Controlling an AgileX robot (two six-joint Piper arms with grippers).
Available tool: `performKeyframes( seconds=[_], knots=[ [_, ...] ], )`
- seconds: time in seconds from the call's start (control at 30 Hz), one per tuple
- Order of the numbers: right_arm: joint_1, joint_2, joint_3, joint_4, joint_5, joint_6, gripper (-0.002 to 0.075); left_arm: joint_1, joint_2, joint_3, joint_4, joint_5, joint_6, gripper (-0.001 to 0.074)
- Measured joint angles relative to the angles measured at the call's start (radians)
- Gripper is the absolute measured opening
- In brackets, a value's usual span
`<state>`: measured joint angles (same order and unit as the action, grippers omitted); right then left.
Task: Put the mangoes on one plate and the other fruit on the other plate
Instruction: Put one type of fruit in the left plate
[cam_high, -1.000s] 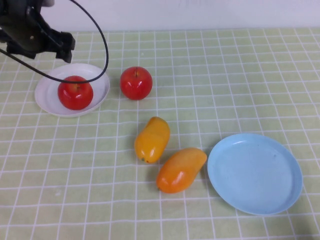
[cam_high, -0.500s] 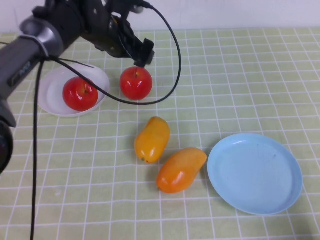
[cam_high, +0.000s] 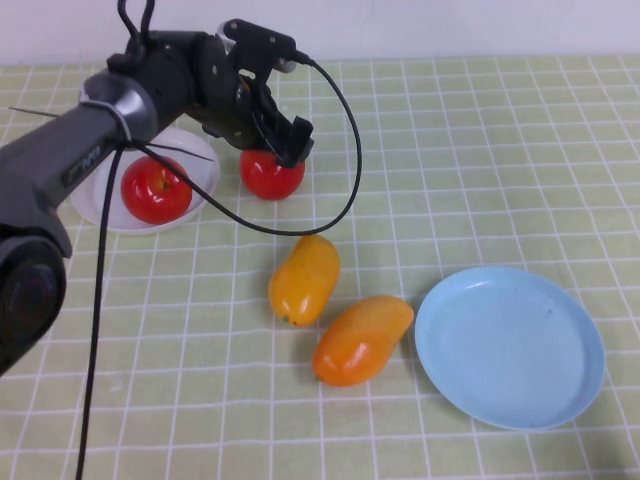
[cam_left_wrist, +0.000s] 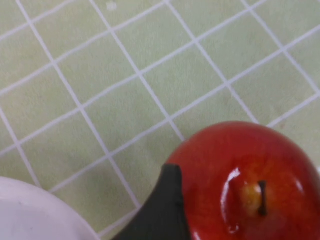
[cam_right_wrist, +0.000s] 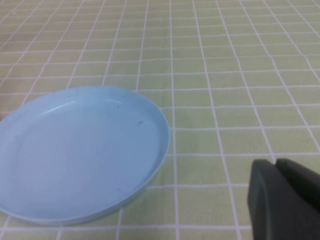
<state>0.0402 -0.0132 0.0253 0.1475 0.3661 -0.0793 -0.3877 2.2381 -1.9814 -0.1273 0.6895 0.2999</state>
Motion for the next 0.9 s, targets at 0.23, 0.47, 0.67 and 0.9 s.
performKeyframes(
  seconds=[0.23, 0.47, 0.67, 0.9],
  knots=[
    [0.000, 0.000, 0.000, 0.000, 0.000, 0.000, -0.0016, 0.000, 0.026, 0.000, 0.002, -0.013, 0.000, 0.0669],
    [0.000, 0.000, 0.000, 0.000, 0.000, 0.000, -0.0016, 0.000, 0.026, 0.000, 0.004, -0.013, 0.000, 0.0595],
    [0.000, 0.000, 0.000, 0.000, 0.000, 0.000, -0.0016, 0.000, 0.014, 0.000, 0.014, -0.002, 0.000, 0.0573],
    [0.000, 0.000, 0.000, 0.000, 0.000, 0.000, -0.0016, 0.030, -0.104, 0.000, 0.072, 0.002, -0.002, 0.0573]
  ],
)
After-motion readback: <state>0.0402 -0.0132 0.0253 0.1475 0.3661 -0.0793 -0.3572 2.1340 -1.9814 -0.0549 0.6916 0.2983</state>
